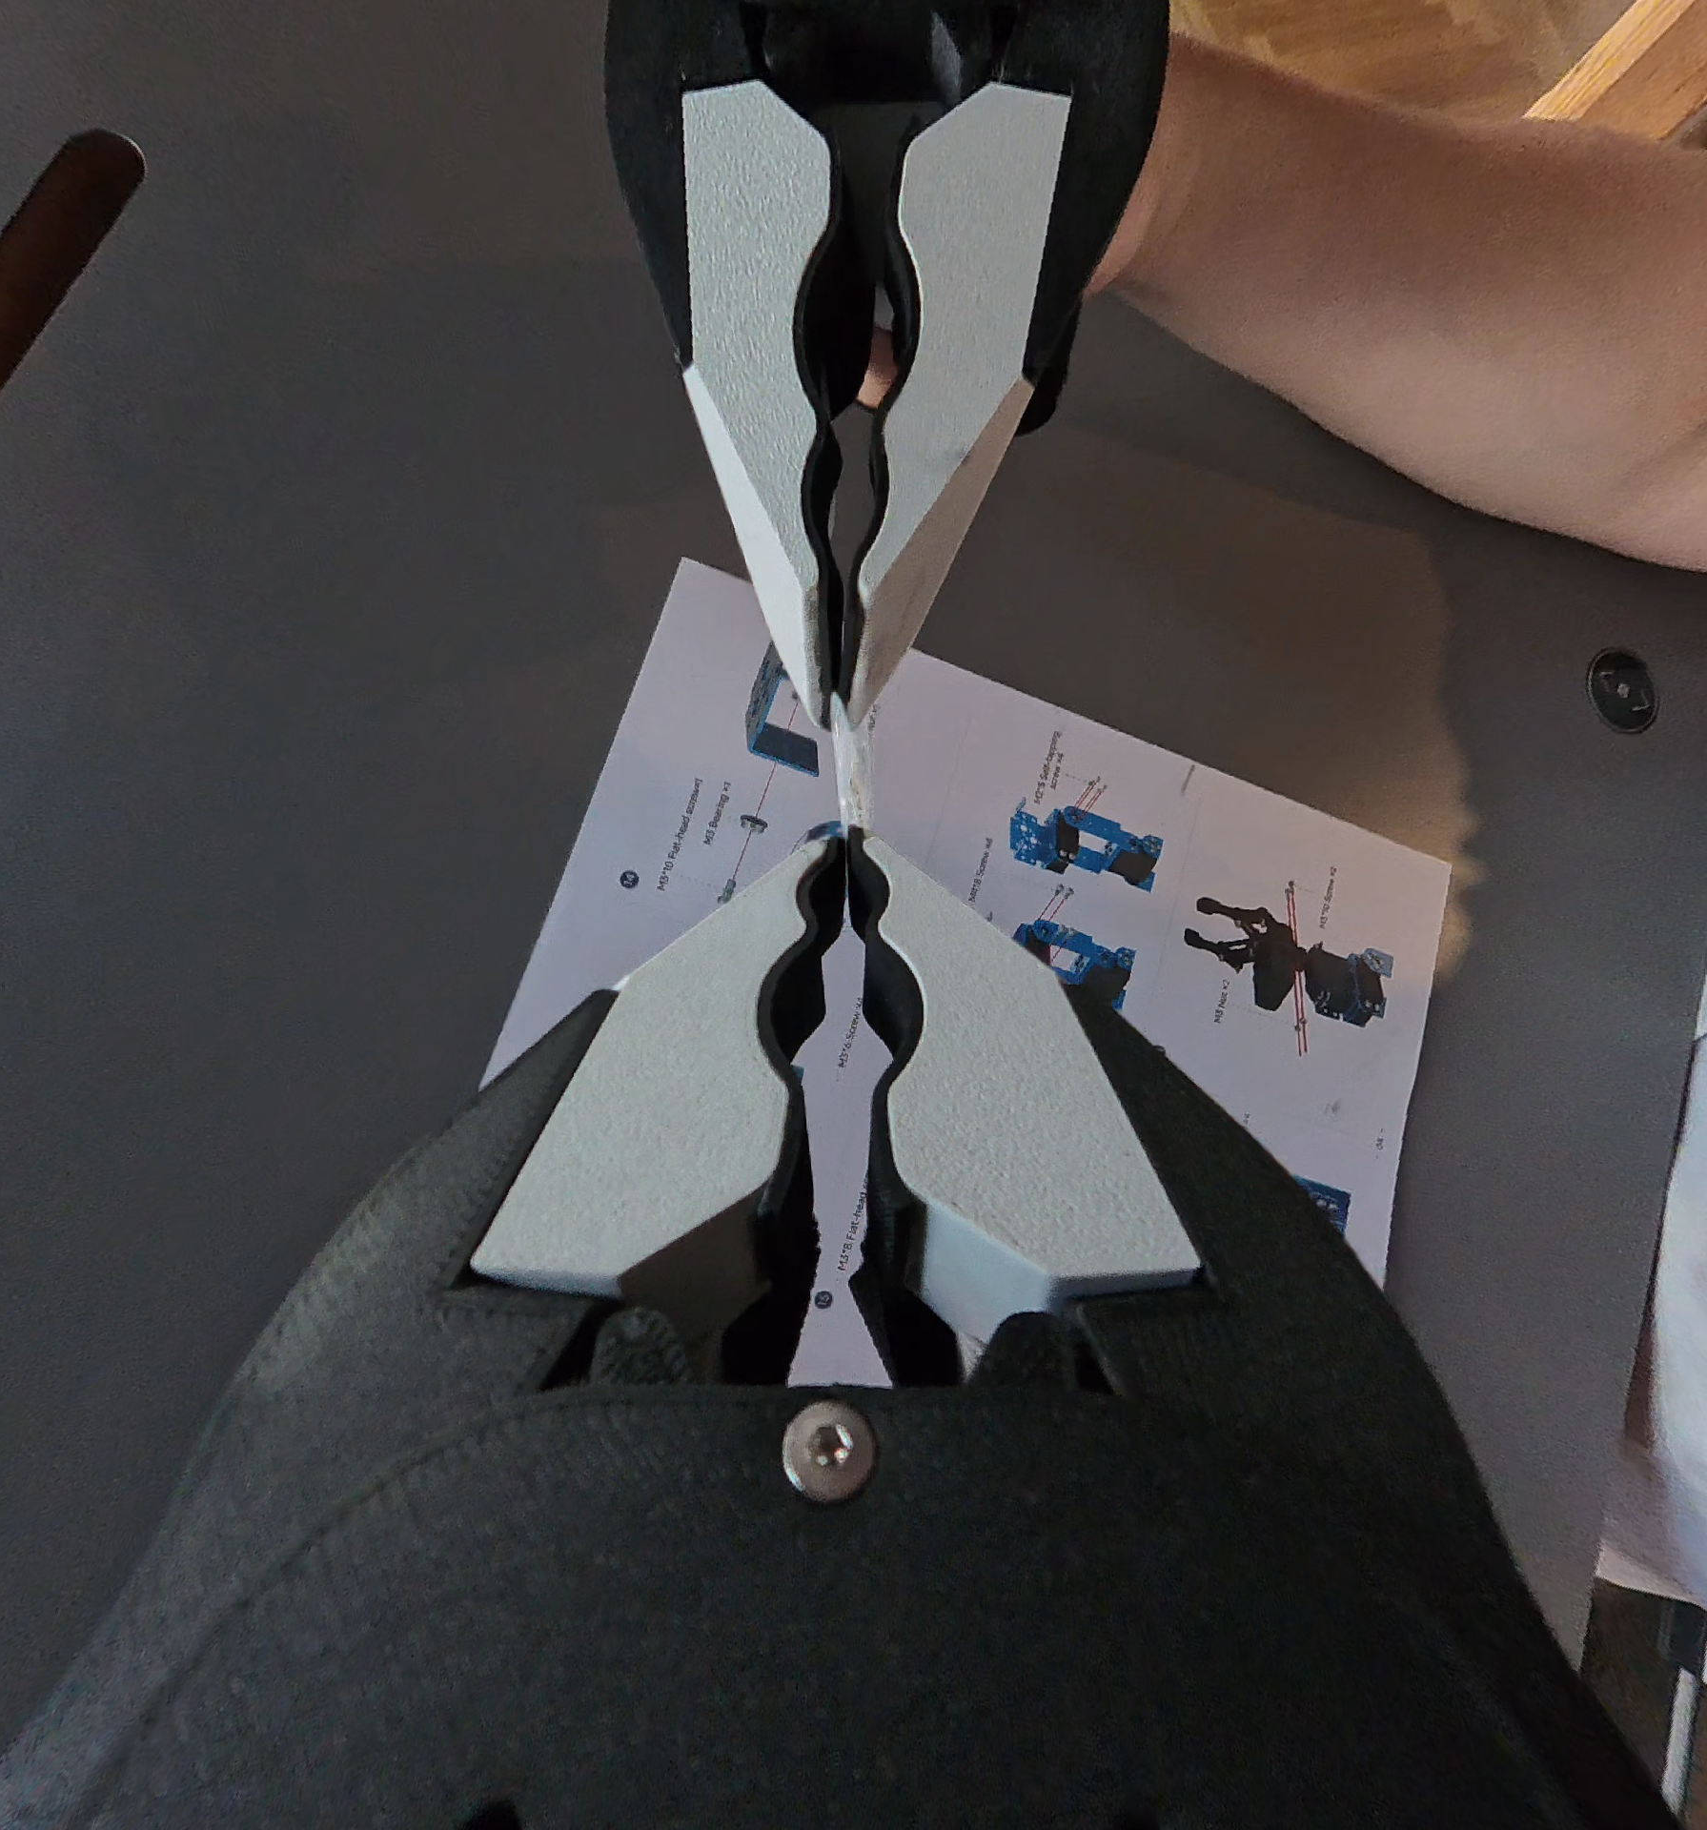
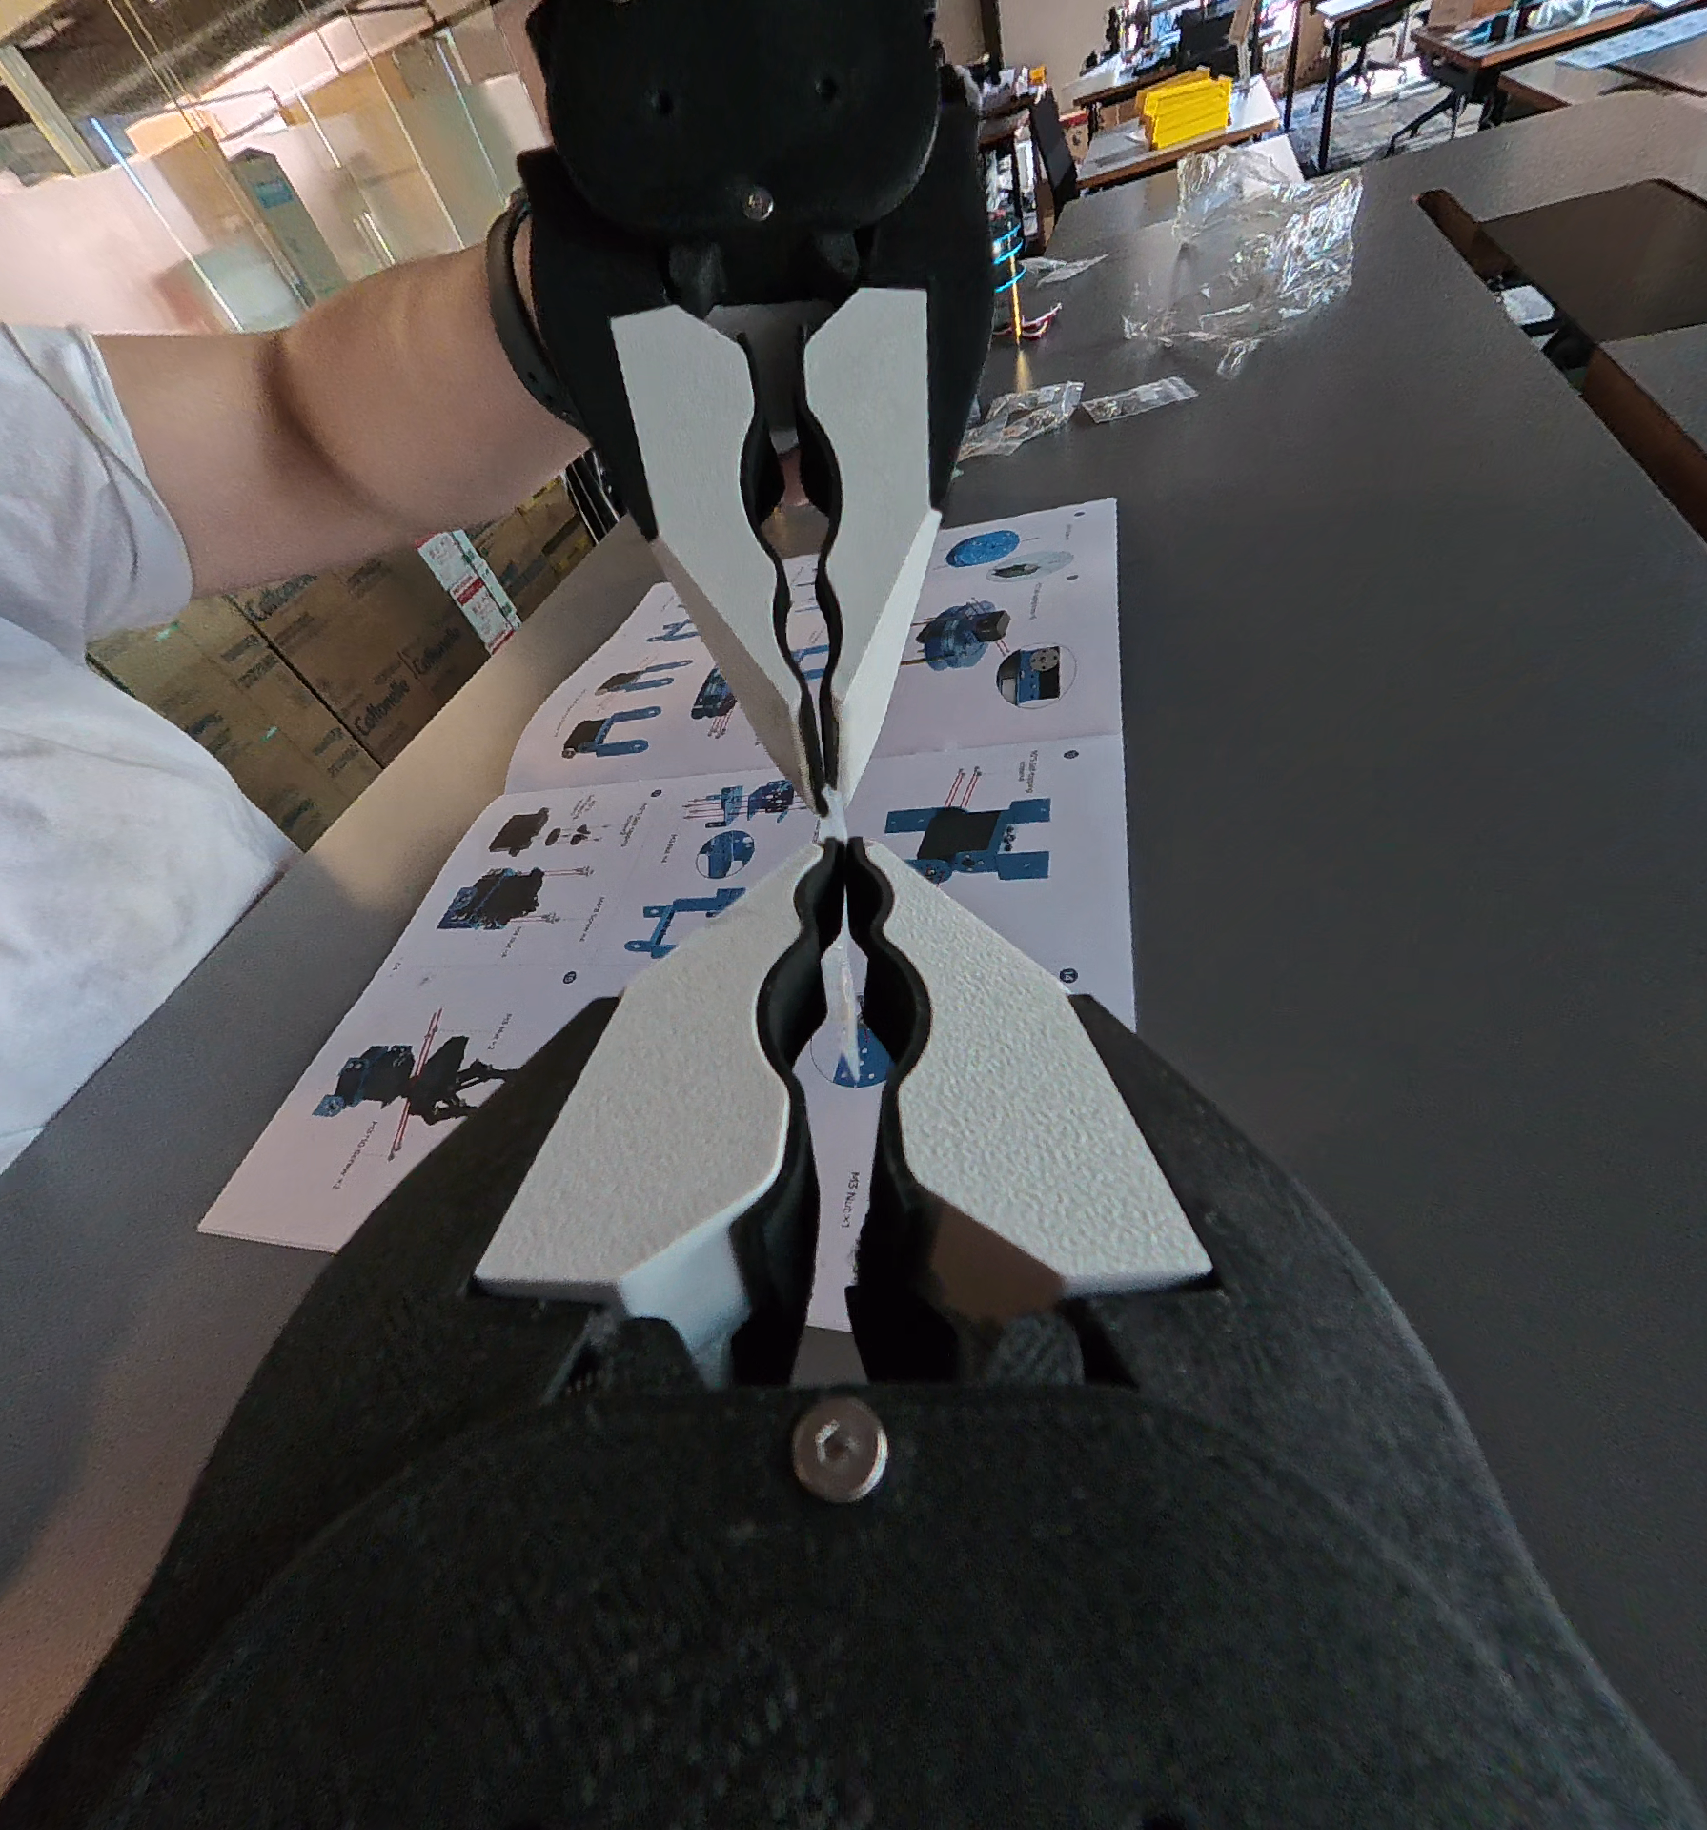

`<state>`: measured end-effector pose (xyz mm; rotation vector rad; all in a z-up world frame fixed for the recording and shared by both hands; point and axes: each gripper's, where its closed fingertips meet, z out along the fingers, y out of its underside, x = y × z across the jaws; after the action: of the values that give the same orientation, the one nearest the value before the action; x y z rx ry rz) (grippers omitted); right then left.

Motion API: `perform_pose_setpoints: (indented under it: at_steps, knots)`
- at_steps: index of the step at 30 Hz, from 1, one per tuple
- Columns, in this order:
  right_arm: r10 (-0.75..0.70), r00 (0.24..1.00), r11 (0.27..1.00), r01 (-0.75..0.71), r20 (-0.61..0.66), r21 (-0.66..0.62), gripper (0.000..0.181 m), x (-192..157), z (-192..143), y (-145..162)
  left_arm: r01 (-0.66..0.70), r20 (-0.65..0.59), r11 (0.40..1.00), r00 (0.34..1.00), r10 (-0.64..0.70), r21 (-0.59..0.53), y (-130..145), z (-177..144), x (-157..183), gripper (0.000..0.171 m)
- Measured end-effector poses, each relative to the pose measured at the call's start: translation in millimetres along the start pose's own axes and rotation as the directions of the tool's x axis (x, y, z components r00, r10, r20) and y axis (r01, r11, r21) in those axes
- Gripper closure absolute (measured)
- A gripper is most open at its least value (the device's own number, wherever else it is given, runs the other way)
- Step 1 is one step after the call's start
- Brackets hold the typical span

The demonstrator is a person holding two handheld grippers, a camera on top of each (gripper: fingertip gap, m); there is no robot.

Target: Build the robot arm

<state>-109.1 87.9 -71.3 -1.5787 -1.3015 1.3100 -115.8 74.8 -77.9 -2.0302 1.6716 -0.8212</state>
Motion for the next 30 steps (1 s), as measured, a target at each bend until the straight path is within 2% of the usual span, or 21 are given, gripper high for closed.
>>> perform_pose_setpoints:
  at_steps: [6, 9, 10, 12, 15, 17, 19, 25, 30]
  knots:
    - [0.042, 0.999, 0.999, -0.043, 0.020, 0.022, 0.181, 2.0, -1.0, -1.3, 0.044, 0.004, 0.999, 0.999, -0.044, 0.020, 0.5, 0.0, -1.5, 0.171]
    - [0.052, 0.998, 0.996, -0.053, 0.023, 0.069, 0.181, 3.4, -8.2, -7.6, 0.052, 0.014, 0.999, 0.999, -0.052, 0.005, 5.4, 4.6, -7.1, 0.160]
    - [0.052, 0.998, 0.996, -0.054, 0.025, 0.078, 0.181, 3.0, -10.2, -9.0, 0.049, 0.009, 0.999, 0.999, -0.049, 0.008, 5.8, 6.5, -6.8, 0.160]
    - [0.050, 0.999, 0.996, -0.051, 0.022, 0.077, 0.181, 2.5, -12.3, -8.5, 0.036, 0.001, 0.999, 0.999, -0.036, 0.035, 3.3, 8.1, -5.1, 0.171]
    - [0.056, 0.998, 0.995, -0.057, 0.021, 0.077, 0.181, 2.9, -14.1, -7.0, 0.035, -0.015, 0.998, 0.999, -0.035, 0.052, 1.3, 8.0, -2.6, 0.171]
    - [0.058, 0.998, 0.995, -0.059, 0.019, 0.078, 0.181, 3.4, -14.8, -6.1, 0.034, -0.006, 0.997, 0.999, -0.034, 0.063, -0.3, 6.9, -4.1, 0.164]
    - [0.057, 0.998, 0.995, -0.059, 0.017, 0.082, 0.181, 3.8, -15.2, -6.5, 0.026, -0.019, 0.998, 0.999, -0.025, 0.062, -0.3, 6.2, -2.4, 0.171]
    - [0.060, 0.998, 0.995, -0.062, 0.026, 0.083, 0.181, 4.0, -15.5, -4.8, 0.012, -0.040, 0.998, 0.999, -0.009, 0.055, 0.7, 7.8, 0.3, 0.171]
    - [0.063, 0.998, 0.995, -0.063, 0.011, 0.082, 0.181, 7.5, -16.8, -4.0, 0.008, 0.011, 0.998, 1.000, -0.009, 0.058, -0.7, 11.0, -8.8, 0.171]
